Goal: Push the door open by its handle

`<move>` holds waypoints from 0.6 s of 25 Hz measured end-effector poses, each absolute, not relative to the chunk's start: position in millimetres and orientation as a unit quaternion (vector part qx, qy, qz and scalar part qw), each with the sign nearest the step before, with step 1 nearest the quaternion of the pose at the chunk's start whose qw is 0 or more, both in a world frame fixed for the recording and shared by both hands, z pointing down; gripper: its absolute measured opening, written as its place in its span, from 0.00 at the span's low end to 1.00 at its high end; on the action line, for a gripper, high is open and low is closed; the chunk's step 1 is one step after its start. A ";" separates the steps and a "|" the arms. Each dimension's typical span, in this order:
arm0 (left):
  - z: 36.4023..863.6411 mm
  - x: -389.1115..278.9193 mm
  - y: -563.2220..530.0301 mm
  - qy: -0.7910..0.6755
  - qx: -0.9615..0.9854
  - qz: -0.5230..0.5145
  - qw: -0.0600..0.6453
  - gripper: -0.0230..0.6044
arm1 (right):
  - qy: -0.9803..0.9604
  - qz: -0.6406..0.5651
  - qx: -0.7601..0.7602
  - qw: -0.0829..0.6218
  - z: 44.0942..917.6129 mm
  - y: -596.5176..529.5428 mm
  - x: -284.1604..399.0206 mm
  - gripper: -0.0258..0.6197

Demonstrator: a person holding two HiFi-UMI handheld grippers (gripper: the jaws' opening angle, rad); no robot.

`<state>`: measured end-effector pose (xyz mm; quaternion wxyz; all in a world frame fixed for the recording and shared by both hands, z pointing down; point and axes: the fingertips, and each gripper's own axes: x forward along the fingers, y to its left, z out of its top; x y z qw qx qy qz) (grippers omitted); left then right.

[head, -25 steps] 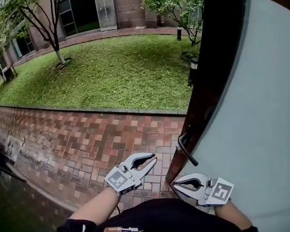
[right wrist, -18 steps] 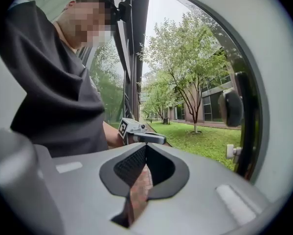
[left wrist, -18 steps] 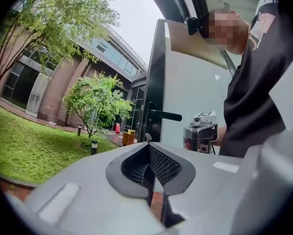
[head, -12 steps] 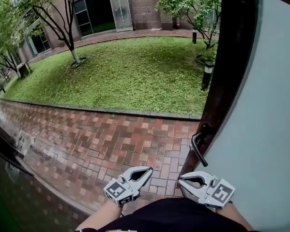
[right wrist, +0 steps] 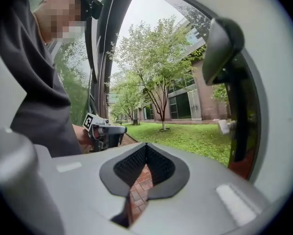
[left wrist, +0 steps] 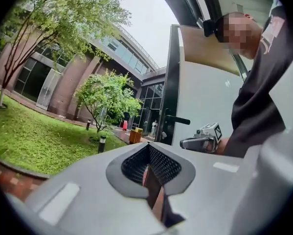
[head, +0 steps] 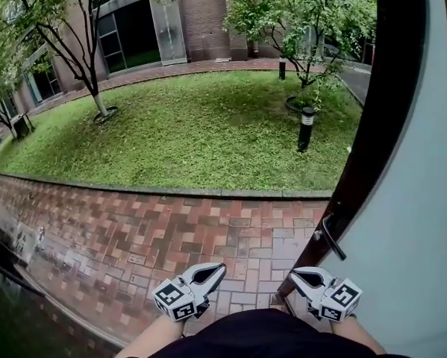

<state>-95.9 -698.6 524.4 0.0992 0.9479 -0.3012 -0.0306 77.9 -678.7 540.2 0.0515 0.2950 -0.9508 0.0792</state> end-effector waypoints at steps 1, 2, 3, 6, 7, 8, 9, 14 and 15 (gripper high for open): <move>524.5 -105.0 -699.4 -0.300 0.948 -0.028 0.099 0.03 | -0.949 0.080 0.299 0.054 543.0 -680.6 73.4 0.04; 526.4 -113.4 -700.1 -0.299 0.949 -0.028 0.101 0.03 | -0.948 0.079 0.302 0.056 543.6 -682.9 67.9 0.04; 529.4 -120.6 -700.5 -0.296 0.949 -0.029 0.105 0.03 | -0.948 0.076 0.303 0.058 542.4 -685.1 61.9 0.04; 538.8 -134.8 -698.6 -0.288 0.952 -0.021 0.107 0.03 | -0.953 0.062 0.291 0.061 536.9 -687.5 42.9 0.04; 540.6 -137.4 -698.3 -0.286 0.952 -0.018 0.106 0.03 | -0.955 0.059 0.284 0.063 537.2 -687.4 36.5 0.04; 541.4 -138.5 -698.1 -0.285 0.953 -0.016 0.106 0.03 | -0.958 0.058 0.275 0.066 539.8 -687.5 30.2 0.04; 542.1 -137.6 -697.2 -0.284 0.953 -0.017 0.106 0.03 | -0.960 0.060 0.263 0.072 544.4 -687.1 23.9 0.04; 541.2 -115.8 -670.7 -0.314 0.944 -0.018 0.102 0.03 | -0.978 0.079 0.166 0.093 558.6 -679.6 -12.4 0.04; 538.1 -111.0 -659.5 -0.328 0.939 -0.020 0.103 0.03 | -0.981 0.081 0.146 0.096 558.9 -677.3 -18.7 0.04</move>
